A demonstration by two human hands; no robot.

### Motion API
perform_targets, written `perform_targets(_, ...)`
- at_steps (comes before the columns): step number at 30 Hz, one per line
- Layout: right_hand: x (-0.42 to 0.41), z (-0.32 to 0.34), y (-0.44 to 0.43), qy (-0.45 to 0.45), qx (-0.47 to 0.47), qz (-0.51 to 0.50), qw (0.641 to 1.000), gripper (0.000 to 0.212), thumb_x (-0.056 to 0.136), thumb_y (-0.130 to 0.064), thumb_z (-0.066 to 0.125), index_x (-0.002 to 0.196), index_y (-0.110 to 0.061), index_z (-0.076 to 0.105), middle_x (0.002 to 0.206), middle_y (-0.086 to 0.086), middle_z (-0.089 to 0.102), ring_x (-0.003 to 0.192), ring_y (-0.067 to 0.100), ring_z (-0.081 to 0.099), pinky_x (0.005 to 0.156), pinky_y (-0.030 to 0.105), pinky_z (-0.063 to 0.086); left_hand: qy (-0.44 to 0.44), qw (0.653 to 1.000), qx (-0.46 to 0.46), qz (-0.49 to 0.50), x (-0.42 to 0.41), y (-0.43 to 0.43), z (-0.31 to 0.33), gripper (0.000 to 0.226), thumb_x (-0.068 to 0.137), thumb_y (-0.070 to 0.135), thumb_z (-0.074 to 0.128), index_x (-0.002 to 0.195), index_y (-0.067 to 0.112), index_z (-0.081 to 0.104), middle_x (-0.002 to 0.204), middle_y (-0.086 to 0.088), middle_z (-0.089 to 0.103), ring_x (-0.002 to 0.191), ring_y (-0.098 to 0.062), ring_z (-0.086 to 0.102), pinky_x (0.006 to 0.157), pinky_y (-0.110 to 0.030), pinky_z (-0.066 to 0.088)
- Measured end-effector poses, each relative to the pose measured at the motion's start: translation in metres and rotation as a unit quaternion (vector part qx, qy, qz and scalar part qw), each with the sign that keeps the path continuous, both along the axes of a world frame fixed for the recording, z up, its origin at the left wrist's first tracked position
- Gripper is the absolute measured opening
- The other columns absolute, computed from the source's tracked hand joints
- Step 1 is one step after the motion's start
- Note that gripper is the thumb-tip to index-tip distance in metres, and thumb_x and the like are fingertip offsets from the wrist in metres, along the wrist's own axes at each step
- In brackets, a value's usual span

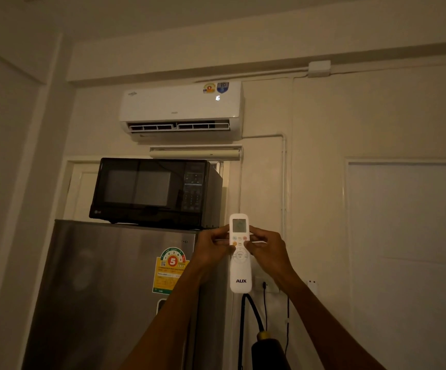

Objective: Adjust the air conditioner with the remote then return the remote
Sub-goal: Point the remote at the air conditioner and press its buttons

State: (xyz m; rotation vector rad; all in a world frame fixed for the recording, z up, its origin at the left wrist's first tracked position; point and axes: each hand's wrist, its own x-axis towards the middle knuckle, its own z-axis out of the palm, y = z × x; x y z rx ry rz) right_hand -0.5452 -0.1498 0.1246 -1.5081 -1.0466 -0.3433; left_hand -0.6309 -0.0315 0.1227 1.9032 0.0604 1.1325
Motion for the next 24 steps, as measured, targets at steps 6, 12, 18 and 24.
perform_targets(6,-0.003,0.000,0.003,0.005,0.018,0.006,1.000,0.045,0.082,-0.011,0.065,0.125,-0.014,0.054,0.121,0.012,0.065,0.105,0.025,0.065,0.088,0.044,0.056,-0.006,1.000,0.010,0.000,0.000,0.007,0.005,0.047,0.076,0.005,0.070,0.120,0.014,0.059,0.116,-0.008,0.068,0.090,-0.008,0.065,0.077,-0.024,0.056)
perform_targets(12,-0.008,0.006,0.006,0.012,0.019,0.015,1.000,0.045,0.080,-0.010,0.066,0.124,-0.012,0.056,0.122,0.013,0.064,0.107,0.028,0.064,0.090,0.048,0.054,-0.006,1.000,0.010,0.000,-0.006,0.008,0.011,0.046,0.076,0.006,0.069,0.121,0.013,0.059,0.119,-0.010,0.066,0.104,-0.021,0.065,0.087,-0.035,0.052)
perform_targets(18,-0.011,0.010,0.009,0.023,0.023,0.010,0.999,0.046,0.080,-0.009,0.067,0.124,-0.013,0.055,0.121,0.013,0.065,0.105,0.028,0.065,0.089,0.048,0.055,-0.010,1.000,0.014,-0.008,-0.012,0.007,0.013,0.046,0.077,0.002,0.068,0.121,0.012,0.058,0.120,-0.012,0.066,0.105,-0.022,0.065,0.090,-0.040,0.053)
perform_targets(24,-0.013,0.014,0.011,0.032,0.019,0.003,0.999,0.046,0.078,-0.007,0.069,0.122,-0.010,0.057,0.119,0.016,0.066,0.104,0.031,0.066,0.088,0.052,0.055,-0.007,1.000,0.001,-0.001,-0.013,0.007,0.012,0.046,0.076,0.002,0.069,0.119,0.013,0.059,0.118,-0.012,0.067,0.103,-0.022,0.065,0.088,-0.039,0.053)
